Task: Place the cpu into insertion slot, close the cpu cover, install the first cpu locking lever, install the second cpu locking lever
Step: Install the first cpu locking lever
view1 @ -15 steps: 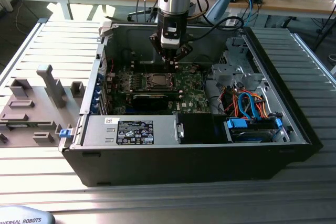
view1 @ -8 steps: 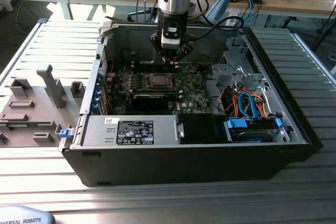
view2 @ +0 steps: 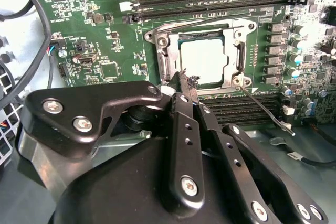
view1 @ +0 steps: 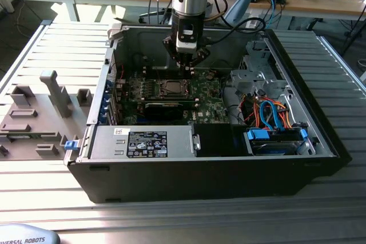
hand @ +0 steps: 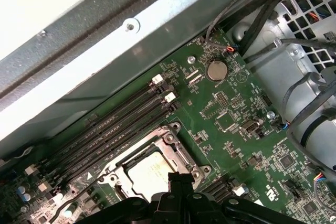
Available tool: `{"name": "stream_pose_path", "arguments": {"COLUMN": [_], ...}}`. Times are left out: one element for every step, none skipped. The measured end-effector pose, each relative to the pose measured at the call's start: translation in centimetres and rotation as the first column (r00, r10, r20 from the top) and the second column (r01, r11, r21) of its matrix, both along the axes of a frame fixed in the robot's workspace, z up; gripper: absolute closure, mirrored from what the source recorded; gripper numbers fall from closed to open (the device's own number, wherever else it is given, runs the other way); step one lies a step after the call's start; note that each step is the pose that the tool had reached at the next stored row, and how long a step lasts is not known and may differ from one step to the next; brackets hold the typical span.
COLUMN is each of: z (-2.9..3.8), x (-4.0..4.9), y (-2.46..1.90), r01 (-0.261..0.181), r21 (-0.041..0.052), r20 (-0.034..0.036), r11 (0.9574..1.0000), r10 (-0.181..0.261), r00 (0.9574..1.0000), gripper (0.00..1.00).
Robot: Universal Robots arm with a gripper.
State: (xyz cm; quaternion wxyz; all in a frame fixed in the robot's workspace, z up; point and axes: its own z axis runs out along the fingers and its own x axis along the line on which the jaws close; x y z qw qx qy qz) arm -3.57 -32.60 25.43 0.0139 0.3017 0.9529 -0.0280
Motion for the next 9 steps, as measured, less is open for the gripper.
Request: {"name": "stream_pose_path", "arguments": {"z": [0.0, 0.0, 0.0, 0.0, 0.0, 0.0, 0.0, 0.0, 0.0], "x": [0.0, 0.0, 0.0, 0.0, 0.0, 0.0, 0.0, 0.0, 0.0], "y": [0.0, 0.0, 0.0, 0.0, 0.0, 0.0, 0.0, 0.0, 0.0], "r01": [-0.001, -0.002, -0.003, -0.004, -0.005, -0.006, -0.007, -0.008, -0.009], "r21": [0.0, -0.0001, 0.0, 0.0, 0.0, 0.0, 0.0, 0.0, 0.0], "r20": [0.0, -0.0001, -0.0001, 0.0, 0.0, -0.0001, 0.0, 0.0, 0.0], "r11": [1.0, 1.0, 1.0, 1.0, 1.0, 1.0, 1.0, 1.0, 1.0], "r10": [0.001, 0.002, 0.003, 0.004, 0.005, 0.006, 0.007, 0.008, 0.009], "r00": [1.0, 1.0, 1.0, 1.0, 1.0, 1.0, 1.0, 1.0, 1.0], "gripper": [0.89, 0.89, 0.89, 0.89, 0.89, 0.89, 0.89, 0.89, 0.89]}}
